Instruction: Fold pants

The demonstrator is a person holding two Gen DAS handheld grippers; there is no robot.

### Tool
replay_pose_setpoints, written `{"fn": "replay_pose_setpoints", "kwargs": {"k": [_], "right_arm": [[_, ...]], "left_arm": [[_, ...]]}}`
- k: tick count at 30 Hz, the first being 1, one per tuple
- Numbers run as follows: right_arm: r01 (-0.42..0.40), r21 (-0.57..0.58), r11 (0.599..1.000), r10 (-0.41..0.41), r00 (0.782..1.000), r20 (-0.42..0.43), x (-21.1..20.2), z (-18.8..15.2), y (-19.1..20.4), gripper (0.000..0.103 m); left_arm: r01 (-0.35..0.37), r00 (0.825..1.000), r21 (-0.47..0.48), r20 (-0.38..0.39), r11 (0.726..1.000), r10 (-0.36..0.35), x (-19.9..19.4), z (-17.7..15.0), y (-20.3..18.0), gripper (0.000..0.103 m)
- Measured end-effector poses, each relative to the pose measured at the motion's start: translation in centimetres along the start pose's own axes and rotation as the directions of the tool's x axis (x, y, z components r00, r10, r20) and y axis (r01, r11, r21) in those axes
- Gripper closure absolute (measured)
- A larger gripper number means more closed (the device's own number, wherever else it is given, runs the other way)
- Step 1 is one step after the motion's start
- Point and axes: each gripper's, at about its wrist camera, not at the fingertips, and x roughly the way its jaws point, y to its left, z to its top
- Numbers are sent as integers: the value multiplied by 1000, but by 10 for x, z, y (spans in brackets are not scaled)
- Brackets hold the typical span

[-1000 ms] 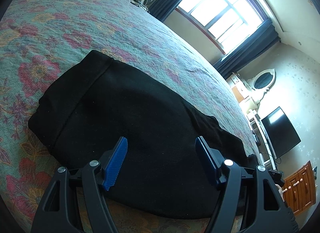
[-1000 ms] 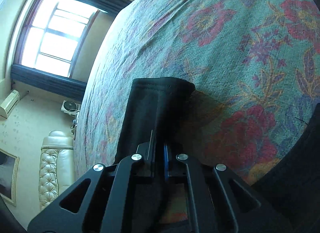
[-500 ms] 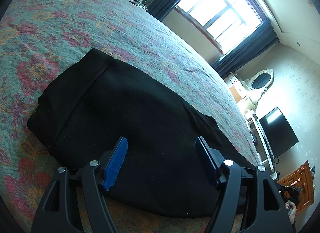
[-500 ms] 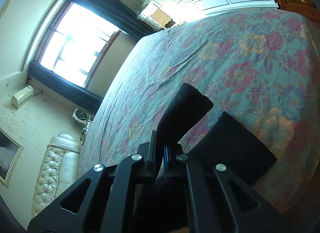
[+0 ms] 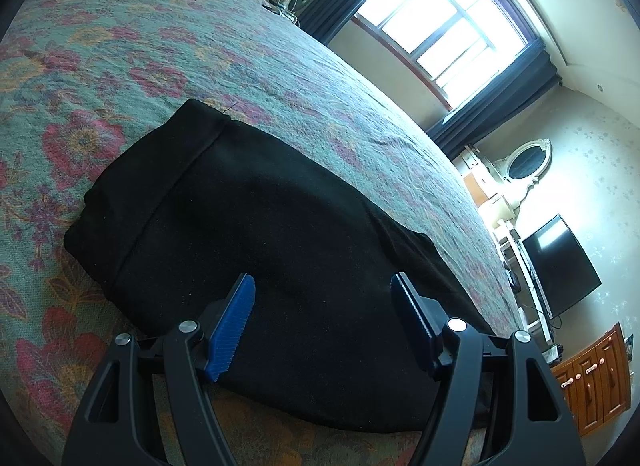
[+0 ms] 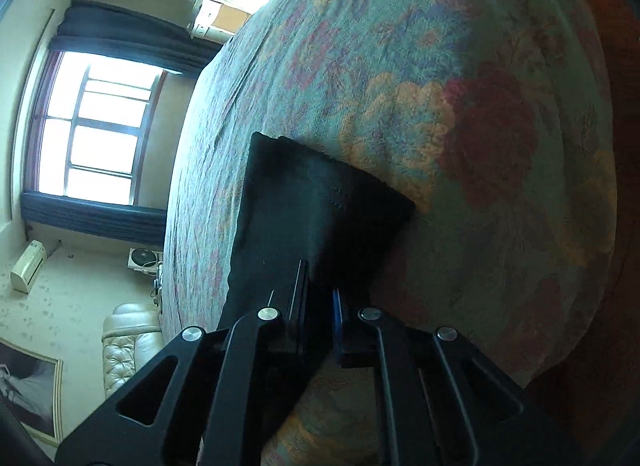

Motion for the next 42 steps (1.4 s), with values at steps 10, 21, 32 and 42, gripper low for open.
{"fn": "replay_pose_setpoints", "kwargs": {"k": [10, 21, 32, 42], "right_arm": [[-103, -61, 993, 94, 986, -136, 9, -72, 52, 70], [-175, 102, 979, 201, 891, -406, 84, -161, 68, 70], [-144, -46, 988, 117, 921, -371, 103, -183, 96, 95], [-209, -62, 976, 174, 919, -354, 89, -185, 113, 96]], "left_arm": [[334, 916, -144, -184, 932, -357, 9, -72, -98, 27], [348, 864, -175, -322, 921, -388, 74, -145, -179, 27], [322, 862, -223, -333, 920, -382, 88, -159, -180, 27], [321, 848, -404, -280, 856, -450, 99, -165, -173, 25]]}}
